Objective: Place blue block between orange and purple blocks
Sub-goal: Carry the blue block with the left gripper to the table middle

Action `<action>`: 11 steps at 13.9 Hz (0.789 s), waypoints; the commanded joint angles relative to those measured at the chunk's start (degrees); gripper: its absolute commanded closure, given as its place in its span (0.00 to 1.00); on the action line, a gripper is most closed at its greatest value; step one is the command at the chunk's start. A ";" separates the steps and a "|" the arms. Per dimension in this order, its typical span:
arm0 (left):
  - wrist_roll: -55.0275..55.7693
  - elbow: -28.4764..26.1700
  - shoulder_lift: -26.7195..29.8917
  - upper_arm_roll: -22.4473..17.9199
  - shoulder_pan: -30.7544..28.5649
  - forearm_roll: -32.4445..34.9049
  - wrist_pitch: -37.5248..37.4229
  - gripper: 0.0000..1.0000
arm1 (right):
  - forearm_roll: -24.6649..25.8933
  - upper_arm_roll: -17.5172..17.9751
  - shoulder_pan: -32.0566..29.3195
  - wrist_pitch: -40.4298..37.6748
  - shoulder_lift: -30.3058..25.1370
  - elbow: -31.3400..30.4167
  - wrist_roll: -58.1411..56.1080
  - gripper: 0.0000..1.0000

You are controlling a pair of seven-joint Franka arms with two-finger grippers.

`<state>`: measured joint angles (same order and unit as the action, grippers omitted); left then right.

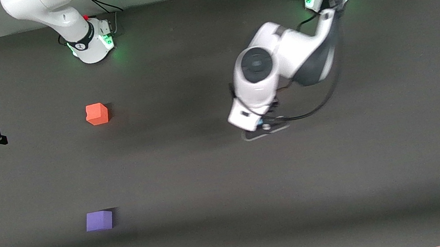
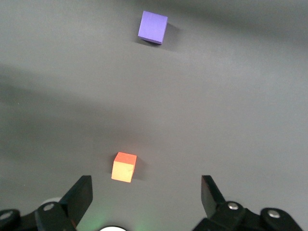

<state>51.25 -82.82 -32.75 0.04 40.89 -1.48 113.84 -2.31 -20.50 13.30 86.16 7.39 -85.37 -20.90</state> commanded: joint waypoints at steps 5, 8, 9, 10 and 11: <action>11.06 7.14 -14.26 -1.44 11.83 6.14 9.72 0.71 | -0.59 -1.38 -0.20 -0.99 -0.18 0.65 -4.58 0.00; 11.68 7.14 -16.37 -1.62 12.55 6.23 11.58 0.68 | -0.68 -1.91 -0.38 -1.60 -0.36 0.65 -6.07 0.00; 11.68 7.14 -16.38 -1.53 12.55 6.23 12.27 0.68 | -0.94 -2.17 -0.46 -1.78 -0.18 0.56 -6.60 0.00; 11.68 7.14 -16.55 -1.53 12.55 6.23 12.45 0.68 | -2.68 -2.87 -0.46 -1.78 -0.09 0.47 -7.30 0.00; 11.68 7.14 -16.55 -1.53 12.55 6.23 12.46 0.68 | -3.57 -3.66 -0.46 -1.78 0.17 0.56 -8.61 0.00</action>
<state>61.83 -77.47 -48.61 -0.86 52.84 3.83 126.64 -3.46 -22.87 13.07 85.26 7.41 -85.38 -26.44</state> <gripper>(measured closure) 0.489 0.000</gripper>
